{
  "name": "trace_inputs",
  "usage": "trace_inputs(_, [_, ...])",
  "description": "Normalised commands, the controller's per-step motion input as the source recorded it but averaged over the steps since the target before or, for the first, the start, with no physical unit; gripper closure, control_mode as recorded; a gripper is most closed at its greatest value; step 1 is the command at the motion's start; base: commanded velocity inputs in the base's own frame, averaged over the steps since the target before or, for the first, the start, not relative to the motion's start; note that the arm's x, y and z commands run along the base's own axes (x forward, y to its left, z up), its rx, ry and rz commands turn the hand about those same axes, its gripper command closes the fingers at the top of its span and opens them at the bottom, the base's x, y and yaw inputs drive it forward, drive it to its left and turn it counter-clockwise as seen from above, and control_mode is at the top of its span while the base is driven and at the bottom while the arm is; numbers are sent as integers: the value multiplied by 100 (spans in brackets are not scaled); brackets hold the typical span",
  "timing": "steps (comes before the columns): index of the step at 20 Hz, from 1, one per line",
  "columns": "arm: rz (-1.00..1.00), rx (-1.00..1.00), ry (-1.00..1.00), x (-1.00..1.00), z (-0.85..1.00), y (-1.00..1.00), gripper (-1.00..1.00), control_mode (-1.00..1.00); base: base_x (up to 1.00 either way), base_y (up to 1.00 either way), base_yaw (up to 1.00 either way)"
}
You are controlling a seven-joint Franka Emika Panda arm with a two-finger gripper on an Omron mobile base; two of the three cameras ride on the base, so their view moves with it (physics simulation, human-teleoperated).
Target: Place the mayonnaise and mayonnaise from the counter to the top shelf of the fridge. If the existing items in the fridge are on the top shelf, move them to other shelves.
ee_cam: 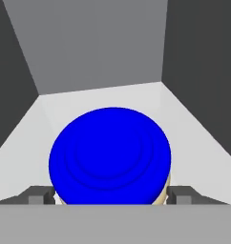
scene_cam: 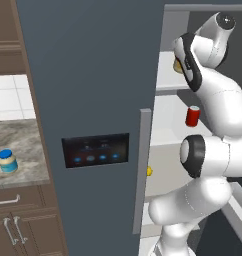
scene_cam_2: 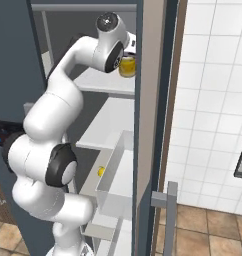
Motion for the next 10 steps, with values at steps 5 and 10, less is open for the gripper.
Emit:
trace_inputs(5, [0,0,1,12,-2,-66,100,-100,0,0,0])
trace_inputs(10, [0,-1,7,29,-10,-44,100,-100,0,0,0])
